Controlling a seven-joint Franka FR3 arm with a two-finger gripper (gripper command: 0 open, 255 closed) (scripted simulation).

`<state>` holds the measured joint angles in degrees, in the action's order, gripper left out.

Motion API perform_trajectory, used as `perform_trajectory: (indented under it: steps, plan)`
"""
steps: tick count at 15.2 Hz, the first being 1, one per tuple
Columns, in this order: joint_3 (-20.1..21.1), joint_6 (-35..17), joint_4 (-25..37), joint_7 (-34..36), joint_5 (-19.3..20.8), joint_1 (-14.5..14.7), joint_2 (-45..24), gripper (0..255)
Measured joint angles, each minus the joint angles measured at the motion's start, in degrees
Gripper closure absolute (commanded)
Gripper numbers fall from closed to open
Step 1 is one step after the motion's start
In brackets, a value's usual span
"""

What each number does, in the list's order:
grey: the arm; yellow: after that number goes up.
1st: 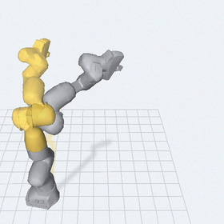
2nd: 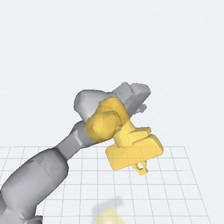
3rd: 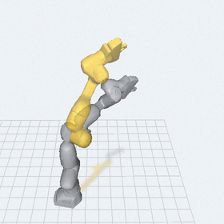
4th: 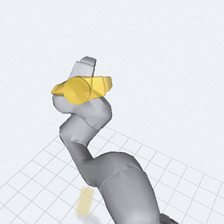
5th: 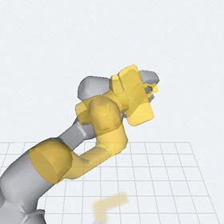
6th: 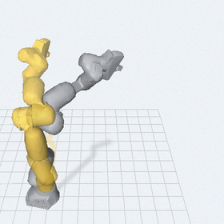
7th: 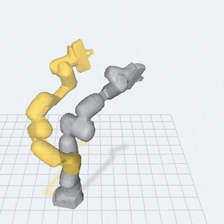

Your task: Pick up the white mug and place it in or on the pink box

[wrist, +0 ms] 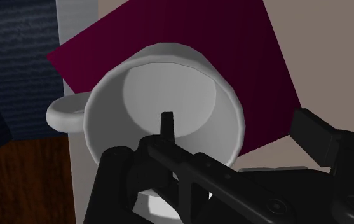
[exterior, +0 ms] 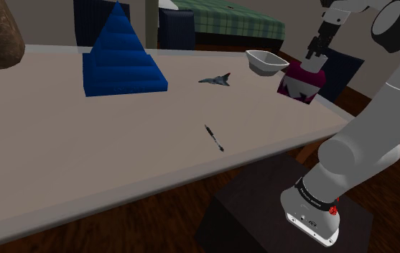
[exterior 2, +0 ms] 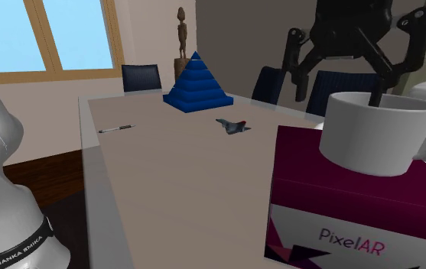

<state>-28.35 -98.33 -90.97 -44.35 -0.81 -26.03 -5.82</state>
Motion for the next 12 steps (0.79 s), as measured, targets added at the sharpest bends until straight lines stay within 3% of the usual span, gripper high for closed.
perform_trajectory:
  steps: [6,12]
  plan:
    - [-0.12,6.76,7.78,-0.27,-0.54,-0.31,-1.08,0]
    - [-0.19,7.80,9.15,-0.45,-0.75,-0.47,-1.51,0]
